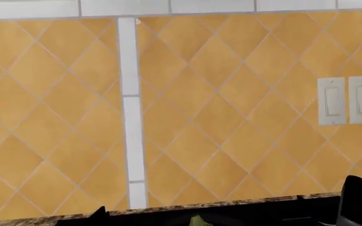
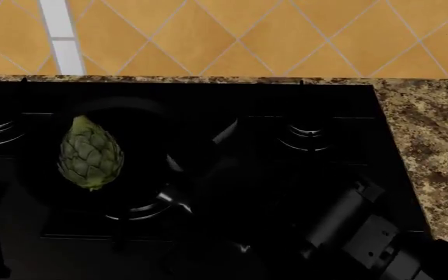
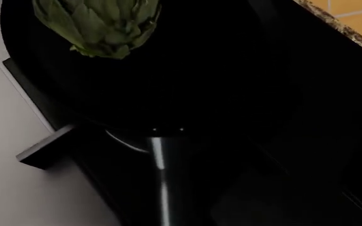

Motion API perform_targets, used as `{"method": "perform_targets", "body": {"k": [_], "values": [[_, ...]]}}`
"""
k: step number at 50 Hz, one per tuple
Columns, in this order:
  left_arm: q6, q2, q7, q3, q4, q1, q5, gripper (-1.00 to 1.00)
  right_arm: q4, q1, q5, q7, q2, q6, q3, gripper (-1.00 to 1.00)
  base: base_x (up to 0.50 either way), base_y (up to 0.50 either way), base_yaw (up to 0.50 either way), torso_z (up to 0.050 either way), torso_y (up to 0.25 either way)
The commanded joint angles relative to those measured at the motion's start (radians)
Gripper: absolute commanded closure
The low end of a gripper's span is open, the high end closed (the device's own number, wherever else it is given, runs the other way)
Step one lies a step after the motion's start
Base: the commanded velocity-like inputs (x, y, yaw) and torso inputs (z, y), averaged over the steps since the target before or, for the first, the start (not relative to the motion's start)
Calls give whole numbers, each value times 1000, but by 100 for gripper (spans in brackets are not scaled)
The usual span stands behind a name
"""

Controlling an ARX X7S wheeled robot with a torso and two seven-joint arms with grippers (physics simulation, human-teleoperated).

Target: Pick up the pan and dump the vegetables in it onto the plate. Then return the pan to the stove.

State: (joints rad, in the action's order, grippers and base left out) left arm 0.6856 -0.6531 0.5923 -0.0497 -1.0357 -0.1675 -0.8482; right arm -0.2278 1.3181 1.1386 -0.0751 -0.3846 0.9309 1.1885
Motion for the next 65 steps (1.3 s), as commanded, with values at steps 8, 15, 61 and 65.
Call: {"method": "perform_targets", "body": {"k": [8,15,61,65], "values": [[-108,-93,72,34,-6,4,-68,-100,298,-17,107,-229,-195,-34,-245,100,0,0,-2,0,0],[-169,-175,144,72,-10,-16,-114,-100,361,-2,149,-270,-236,-53,-305,100,0,0,-1,0,0],[-1006,-918,379,1106,-11,-508,85,-100,516,75,282,-404,-307,-30,-408,100,15,189,0,1,3],[-1010,-918,382,1107,-11,-508,90,-100,520,81,287,-409,-300,-27,-407,100,45,500,0,3,3]]}}
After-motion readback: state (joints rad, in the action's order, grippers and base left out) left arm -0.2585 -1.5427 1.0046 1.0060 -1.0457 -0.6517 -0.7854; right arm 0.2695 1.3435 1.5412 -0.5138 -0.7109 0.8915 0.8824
